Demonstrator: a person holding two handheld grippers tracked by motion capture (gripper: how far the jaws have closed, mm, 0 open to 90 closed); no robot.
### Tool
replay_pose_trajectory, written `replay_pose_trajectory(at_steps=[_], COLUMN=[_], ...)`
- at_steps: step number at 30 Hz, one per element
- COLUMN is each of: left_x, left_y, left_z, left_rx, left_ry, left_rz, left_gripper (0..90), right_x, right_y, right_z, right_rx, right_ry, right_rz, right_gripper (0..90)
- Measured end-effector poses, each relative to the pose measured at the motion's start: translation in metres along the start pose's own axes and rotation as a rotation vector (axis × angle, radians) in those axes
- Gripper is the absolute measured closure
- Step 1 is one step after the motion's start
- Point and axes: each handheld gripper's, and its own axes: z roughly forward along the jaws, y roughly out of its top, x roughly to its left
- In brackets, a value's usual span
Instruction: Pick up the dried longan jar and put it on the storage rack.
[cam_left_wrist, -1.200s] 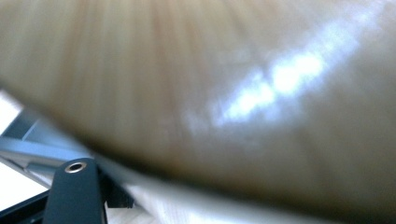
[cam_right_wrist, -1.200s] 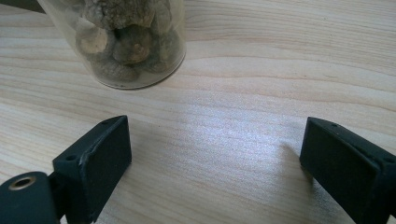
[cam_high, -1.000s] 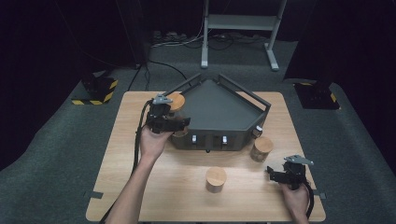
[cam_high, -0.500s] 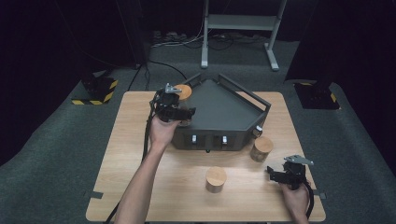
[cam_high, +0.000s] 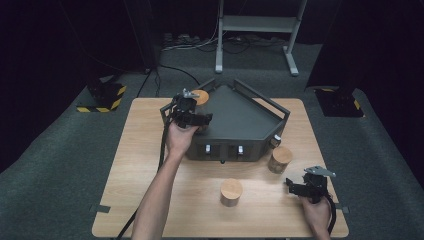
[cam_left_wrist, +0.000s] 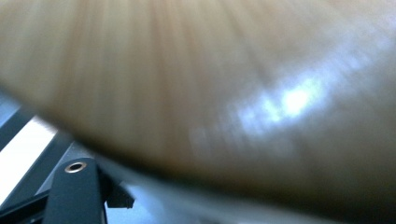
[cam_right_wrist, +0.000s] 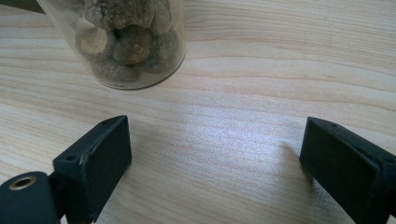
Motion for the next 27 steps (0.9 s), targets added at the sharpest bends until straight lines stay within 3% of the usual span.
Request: replay_pose_trajectory(at_steps=[20, 27], left_x=[0.002, 0.002], left_y=[-0.006, -0.01], left_z=[0.013, 0.014], left_rx=[0.009, 0.02], left_ry=[0.009, 0.023], left_rz=[-0.002, 0.025], left_gripper=[26.2, 26.2], right_x=[0.0, 0.0], right_y=[0.0, 0.0], right_z=[0.0, 0.0], right_rx=[0.0, 0.0], right_ry=[0.0, 0.0], right_rz=[0.0, 0.0], right_gripper=[8.6, 8.6])
